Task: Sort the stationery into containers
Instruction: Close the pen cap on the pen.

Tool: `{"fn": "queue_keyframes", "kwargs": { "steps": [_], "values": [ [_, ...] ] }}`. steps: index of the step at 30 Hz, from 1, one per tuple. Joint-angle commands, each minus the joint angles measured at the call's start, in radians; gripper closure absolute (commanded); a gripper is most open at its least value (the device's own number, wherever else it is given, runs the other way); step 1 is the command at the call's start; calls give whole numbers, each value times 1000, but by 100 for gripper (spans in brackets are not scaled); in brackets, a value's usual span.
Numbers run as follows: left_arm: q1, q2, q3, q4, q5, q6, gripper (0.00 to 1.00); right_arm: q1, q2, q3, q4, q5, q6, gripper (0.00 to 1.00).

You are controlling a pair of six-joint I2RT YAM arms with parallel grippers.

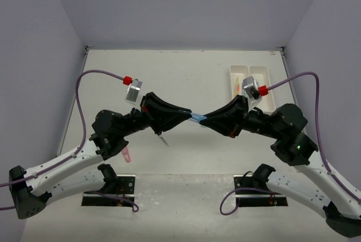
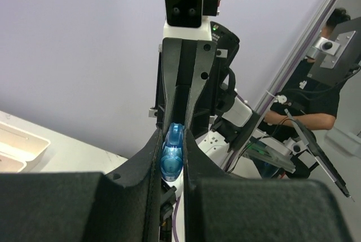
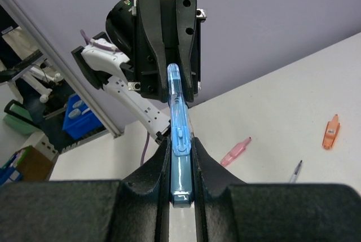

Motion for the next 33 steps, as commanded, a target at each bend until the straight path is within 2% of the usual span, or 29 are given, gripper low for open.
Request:
{"fn": "queue_keyframes", "kwargs": {
  "steps": [1, 16, 20, 22, 24, 25, 28, 29, 30, 33],
  "values": [
    [-4, 30, 7, 24, 20, 16, 100, 12, 33, 17, 156, -59, 37, 100],
    [-63, 129, -44, 110, 34, -1, 100, 62, 279, 223, 275, -46, 49, 100],
    [-75, 125, -60, 111, 21, 8, 100, 63, 305, 225, 250, -17, 30, 100],
    [-75, 94, -26, 14, -20, 52, 100, 62, 290, 168, 255, 6, 20, 100],
    [-73, 58, 25, -153, -117, 99, 100, 62, 268, 88, 263, 36, 17, 100],
    [-74, 43, 61, -218, -167, 130, 88, 63, 251, 55, 260, 52, 16, 100],
    [-73, 8, 147, -405, -338, 187, 24, 61, 219, -34, 255, 94, 17, 100],
    [-73, 1, 183, -461, -407, 194, 8, 56, 209, -57, 252, 116, 15, 100],
    [-73, -4, 219, -513, -476, 203, 0, 51, 198, -80, 249, 136, 13, 100],
    [-73, -5, 309, -650, -657, 209, 0, 28, 179, -121, 229, 167, -1, 100]
  ]
}}
